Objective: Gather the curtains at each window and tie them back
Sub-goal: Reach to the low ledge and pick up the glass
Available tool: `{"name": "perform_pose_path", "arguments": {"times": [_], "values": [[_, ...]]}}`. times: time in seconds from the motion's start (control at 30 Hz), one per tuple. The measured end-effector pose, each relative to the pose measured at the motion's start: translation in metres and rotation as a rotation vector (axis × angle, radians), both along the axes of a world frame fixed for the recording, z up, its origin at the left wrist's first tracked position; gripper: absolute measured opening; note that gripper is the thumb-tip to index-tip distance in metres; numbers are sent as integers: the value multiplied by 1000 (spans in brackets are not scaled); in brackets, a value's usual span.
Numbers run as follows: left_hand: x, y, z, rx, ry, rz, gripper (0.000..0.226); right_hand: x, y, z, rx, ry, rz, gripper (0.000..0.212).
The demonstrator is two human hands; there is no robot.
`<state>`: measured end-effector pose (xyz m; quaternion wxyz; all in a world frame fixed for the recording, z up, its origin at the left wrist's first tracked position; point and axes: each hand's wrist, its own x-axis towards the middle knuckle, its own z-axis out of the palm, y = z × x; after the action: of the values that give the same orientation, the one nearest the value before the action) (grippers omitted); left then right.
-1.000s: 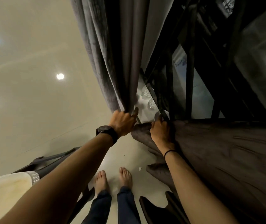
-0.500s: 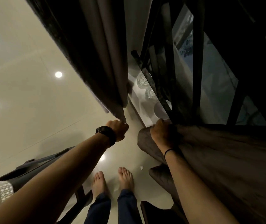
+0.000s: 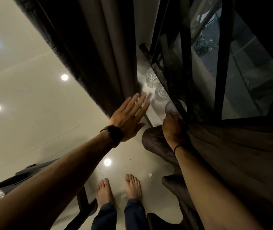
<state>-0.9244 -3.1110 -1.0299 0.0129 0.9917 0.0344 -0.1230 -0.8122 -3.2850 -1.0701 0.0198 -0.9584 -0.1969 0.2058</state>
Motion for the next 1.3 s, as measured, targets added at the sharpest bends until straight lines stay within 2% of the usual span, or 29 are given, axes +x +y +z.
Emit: {"name": "perform_pose_path", "arguments": {"times": [0.1,0.27,0.37,0.47,0.57,0.63,0.7,0.77,0.93,1.07,1.17,1.3], "values": [[16,-8,8,35,-151,44,90,2,-1,-6,49,-28,19,25],[18,-11,-2,2,-188,118,89,3,-6,-9,105,-31,12,27],[7,-9,0,-1,-202,125,88,-4,-9,-4,115,-32,29,4],[-22,-9,7,-37,-230,139,87,-17,-14,-2,172,4,80,15],[-61,-10,22,-72,-247,202,86,-43,-8,17,196,-54,217,23],[-94,-12,35,-96,-256,292,85,-68,3,38,288,-59,290,19],[-130,-12,52,-113,-283,377,84,-102,10,57,374,-121,477,24],[-163,-8,71,-125,-302,448,83,-137,13,66,447,-145,674,20],[-270,14,137,-81,-406,687,71,-230,67,124,658,-120,831,21],[-378,35,178,29,-444,924,64,-309,114,177,805,-144,1016,22],[-461,41,192,117,-379,1096,67,-364,147,204,839,-134,1190,23],[-542,34,189,161,-271,1237,67,-421,177,206,791,-149,1395,21]]}}
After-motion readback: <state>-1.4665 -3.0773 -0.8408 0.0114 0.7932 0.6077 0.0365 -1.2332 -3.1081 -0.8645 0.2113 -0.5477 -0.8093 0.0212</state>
